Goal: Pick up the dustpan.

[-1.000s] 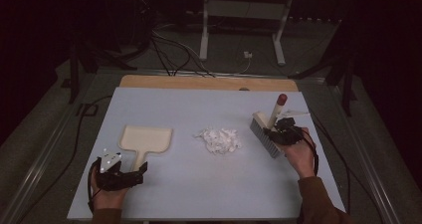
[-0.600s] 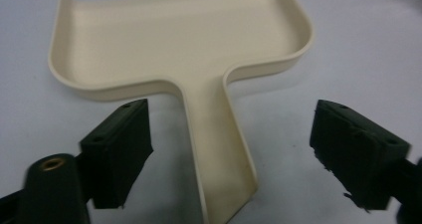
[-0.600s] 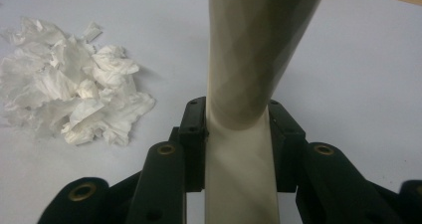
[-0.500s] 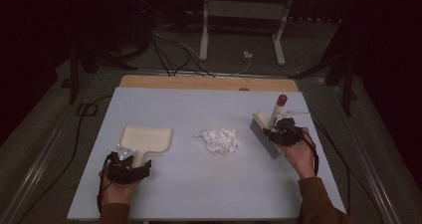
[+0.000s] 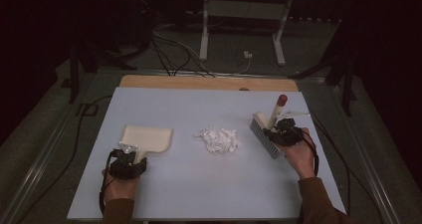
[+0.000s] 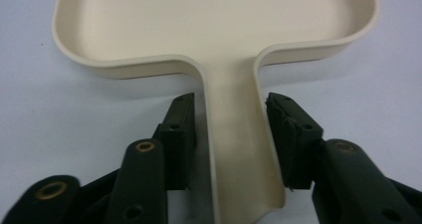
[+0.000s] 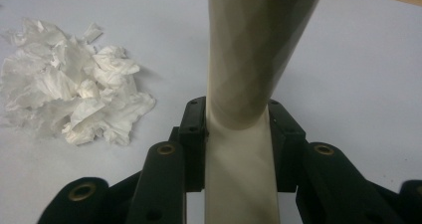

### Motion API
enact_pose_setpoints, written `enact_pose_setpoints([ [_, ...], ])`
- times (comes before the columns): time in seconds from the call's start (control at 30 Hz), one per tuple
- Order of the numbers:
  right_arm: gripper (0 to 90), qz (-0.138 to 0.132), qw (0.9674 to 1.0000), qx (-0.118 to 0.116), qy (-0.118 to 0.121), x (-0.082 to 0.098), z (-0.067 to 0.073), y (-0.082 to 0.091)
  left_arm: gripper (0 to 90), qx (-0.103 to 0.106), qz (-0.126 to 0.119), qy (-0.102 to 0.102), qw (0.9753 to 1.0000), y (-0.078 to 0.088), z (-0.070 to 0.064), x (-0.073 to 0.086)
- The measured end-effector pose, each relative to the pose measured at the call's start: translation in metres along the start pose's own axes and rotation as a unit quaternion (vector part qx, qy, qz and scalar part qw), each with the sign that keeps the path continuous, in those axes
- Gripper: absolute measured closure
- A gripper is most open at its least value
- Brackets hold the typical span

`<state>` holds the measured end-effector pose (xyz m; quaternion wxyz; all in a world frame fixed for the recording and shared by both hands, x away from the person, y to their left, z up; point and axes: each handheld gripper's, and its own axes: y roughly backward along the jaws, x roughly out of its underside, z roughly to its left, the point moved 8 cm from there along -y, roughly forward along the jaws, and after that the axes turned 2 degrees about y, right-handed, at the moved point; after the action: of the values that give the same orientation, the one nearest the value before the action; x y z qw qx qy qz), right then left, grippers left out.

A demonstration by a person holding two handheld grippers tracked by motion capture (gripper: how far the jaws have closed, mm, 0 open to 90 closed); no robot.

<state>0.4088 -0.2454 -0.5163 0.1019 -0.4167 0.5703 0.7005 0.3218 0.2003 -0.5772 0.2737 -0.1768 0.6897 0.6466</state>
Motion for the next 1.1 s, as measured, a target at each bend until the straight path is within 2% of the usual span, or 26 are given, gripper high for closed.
enact_pose_setpoints([
  [0.1, 67.3, -0.001, 1.0, 0.0, 0.001, 0.0, 0.001, 0.0, 65.7, -0.001, 0.003, 0.004, 1.0, 0.0, 0.001, -0.001],
  [0.37, 67.0, -0.002, 1.0, -0.003, -0.003, 0.0, 0.0, -0.001, 66.5, 0.021, 0.006, 0.004, 0.9998, 0.005, 0.007, -0.003],
  [0.7, 65.9, -0.004, 0.9999, -0.004, -0.01, 0.0, -0.001, -0.002, 66.5, 0.023, -0.001, -0.004, 0.9997, 0.021, 0.018, -0.007],
  [1.1, 65.2, -0.015, 0.9997, -0.005, -0.02, -0.003, -0.002, -0.003, 66.5, 0.037, -0.011, -0.044, 0.9983, 0.038, 0.023, -0.016],
])
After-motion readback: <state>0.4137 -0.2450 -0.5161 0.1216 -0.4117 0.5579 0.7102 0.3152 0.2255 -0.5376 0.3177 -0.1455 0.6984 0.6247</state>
